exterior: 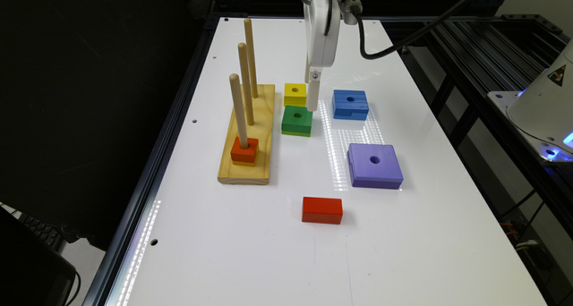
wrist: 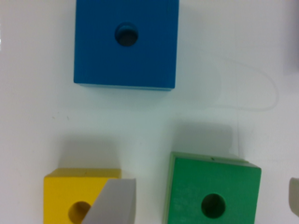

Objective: Pick up green block.

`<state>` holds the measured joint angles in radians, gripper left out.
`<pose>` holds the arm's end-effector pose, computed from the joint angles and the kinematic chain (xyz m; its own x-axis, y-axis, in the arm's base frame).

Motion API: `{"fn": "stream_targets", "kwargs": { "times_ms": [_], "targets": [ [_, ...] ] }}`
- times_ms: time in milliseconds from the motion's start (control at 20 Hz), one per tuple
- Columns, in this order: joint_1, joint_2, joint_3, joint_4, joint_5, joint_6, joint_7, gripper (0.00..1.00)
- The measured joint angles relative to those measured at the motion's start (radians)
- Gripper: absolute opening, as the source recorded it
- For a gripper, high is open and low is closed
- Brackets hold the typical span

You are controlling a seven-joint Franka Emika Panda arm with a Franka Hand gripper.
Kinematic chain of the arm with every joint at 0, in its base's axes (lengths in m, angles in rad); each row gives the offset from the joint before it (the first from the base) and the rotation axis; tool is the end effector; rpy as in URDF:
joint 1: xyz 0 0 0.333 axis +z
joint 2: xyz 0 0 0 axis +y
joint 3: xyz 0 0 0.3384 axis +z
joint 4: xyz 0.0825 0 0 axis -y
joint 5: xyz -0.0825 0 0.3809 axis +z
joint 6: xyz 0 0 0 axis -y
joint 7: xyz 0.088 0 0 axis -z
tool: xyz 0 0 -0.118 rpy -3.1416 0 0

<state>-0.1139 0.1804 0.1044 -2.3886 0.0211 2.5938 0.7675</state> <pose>0.5085 -0.0046 0.2604 0.6990 -0.7151 -0.0027 -0.7146 -0.6984 -0.0393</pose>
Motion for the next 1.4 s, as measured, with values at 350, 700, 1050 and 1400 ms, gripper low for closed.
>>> {"fn": "stream_targets", "kwargs": {
  "times_ms": [350,700,1050,1400],
  "targets": [
    [0.0,0.037,0.003,0.052,-0.0011,0.0,0.0,1.0],
    [0.0,0.07,0.003,0.081,-0.0044,0.0,0.0,1.0],
    [0.0,0.098,0.003,0.082,-0.007,0.014,0.0,1.0],
    [0.0,0.105,0.003,0.087,-0.0074,0.015,0.0,1.0]
  ]
}}
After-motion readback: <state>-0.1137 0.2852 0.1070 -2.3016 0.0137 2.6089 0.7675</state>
